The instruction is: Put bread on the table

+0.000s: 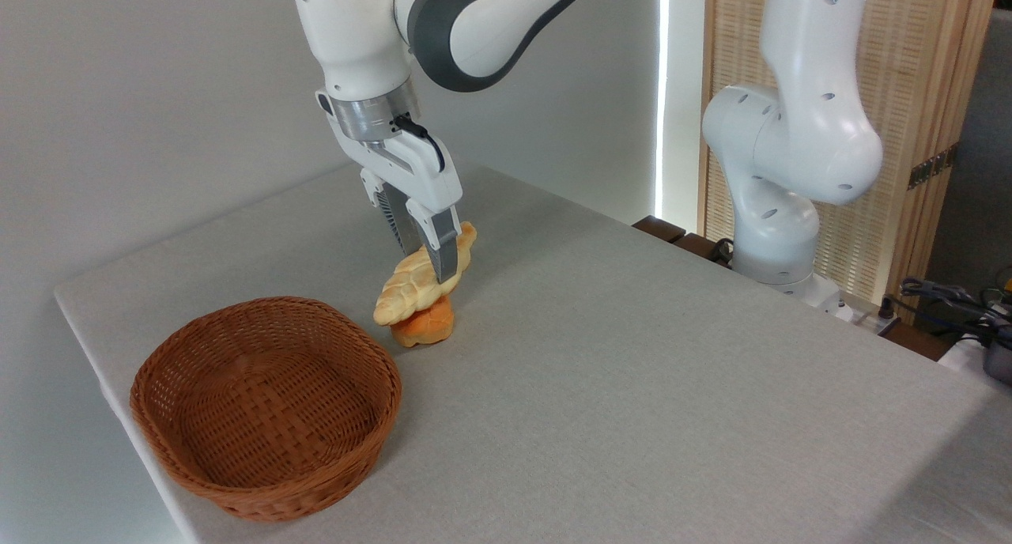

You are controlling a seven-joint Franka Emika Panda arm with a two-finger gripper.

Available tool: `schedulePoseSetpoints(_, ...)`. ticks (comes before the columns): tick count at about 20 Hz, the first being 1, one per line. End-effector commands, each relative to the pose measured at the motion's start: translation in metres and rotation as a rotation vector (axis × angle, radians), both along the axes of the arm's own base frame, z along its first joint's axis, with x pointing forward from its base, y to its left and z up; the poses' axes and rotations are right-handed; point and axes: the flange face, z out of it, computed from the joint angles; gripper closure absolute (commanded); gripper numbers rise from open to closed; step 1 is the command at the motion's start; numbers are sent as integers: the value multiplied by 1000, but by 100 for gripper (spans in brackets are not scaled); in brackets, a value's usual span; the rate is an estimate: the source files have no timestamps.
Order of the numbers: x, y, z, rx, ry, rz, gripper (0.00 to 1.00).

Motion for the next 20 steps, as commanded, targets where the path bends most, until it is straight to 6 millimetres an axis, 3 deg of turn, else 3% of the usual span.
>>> schedulePoseSetpoints(1,2,5,9,6,-17,-17,0)
schedulePoseSetpoints(6,13,14,33,-11,-60,4,0)
schedulePoseSetpoints(14,14,13,34,-10,-62,2,0)
schedulePoseSetpoints(17,16,14,43,-16,-83,3,1)
schedulePoseSetpoints(18,20,17,52,-22,-102,12,1)
schedulePoseSetpoints(20,34,44,69,-39,-137,54,0)
